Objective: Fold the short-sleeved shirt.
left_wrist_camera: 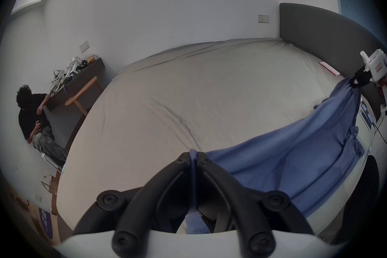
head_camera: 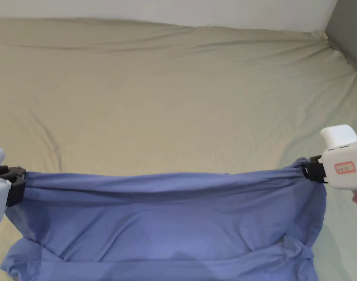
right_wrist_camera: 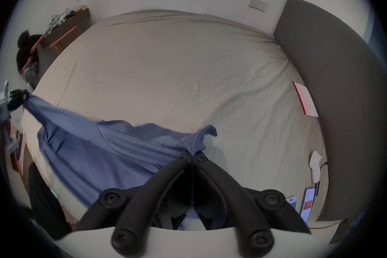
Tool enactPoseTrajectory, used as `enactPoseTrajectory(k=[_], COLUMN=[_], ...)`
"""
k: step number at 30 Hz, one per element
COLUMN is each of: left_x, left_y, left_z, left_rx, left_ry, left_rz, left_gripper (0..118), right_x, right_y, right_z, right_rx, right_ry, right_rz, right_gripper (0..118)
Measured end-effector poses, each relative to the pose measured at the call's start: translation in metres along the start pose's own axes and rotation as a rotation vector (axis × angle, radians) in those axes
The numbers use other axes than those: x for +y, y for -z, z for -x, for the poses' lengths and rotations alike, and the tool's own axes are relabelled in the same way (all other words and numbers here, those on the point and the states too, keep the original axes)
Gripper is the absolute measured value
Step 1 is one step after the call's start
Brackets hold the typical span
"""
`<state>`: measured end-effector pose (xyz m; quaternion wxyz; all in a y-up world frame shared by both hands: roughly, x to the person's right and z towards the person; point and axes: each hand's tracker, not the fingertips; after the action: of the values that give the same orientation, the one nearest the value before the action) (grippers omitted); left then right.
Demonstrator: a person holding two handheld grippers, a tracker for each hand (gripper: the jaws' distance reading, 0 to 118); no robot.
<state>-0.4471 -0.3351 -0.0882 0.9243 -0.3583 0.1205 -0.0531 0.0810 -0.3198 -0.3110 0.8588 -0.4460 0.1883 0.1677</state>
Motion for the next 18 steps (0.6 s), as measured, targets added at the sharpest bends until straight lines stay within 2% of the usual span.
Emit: enactPoseTrajectory(k=[2, 6, 14, 18], left_x=[-0.014, -0.048, -0.112, -0.124], left_y=[-0.01, -0.024, -0.016, -0.002], left_z=[0.001, 0.001, -0.011, -0.015], left_rx=[0.0, -0.006, -0.061, -0.073], left_ry=[0.0, 0.0, -0.013, -0.002], left_rz=[0.022, 0.083, 0.25, 0.304], left_gripper=[3, 3, 3, 3], right_x=[-0.019, -0.058, -0.125, -0.139], right_y=[-0.016, -0.031, 0.009, 0.031], right_z=[0.005, 0.015, 0.018, 0.018], right_rx=[0.013, 0.035, 0.092, 0.091], right_ry=[-0.057, -0.113, -0.133, -0.128], right_rz=[0.018, 0.085, 0.348, 0.395], right_gripper=[3, 3, 3, 3])
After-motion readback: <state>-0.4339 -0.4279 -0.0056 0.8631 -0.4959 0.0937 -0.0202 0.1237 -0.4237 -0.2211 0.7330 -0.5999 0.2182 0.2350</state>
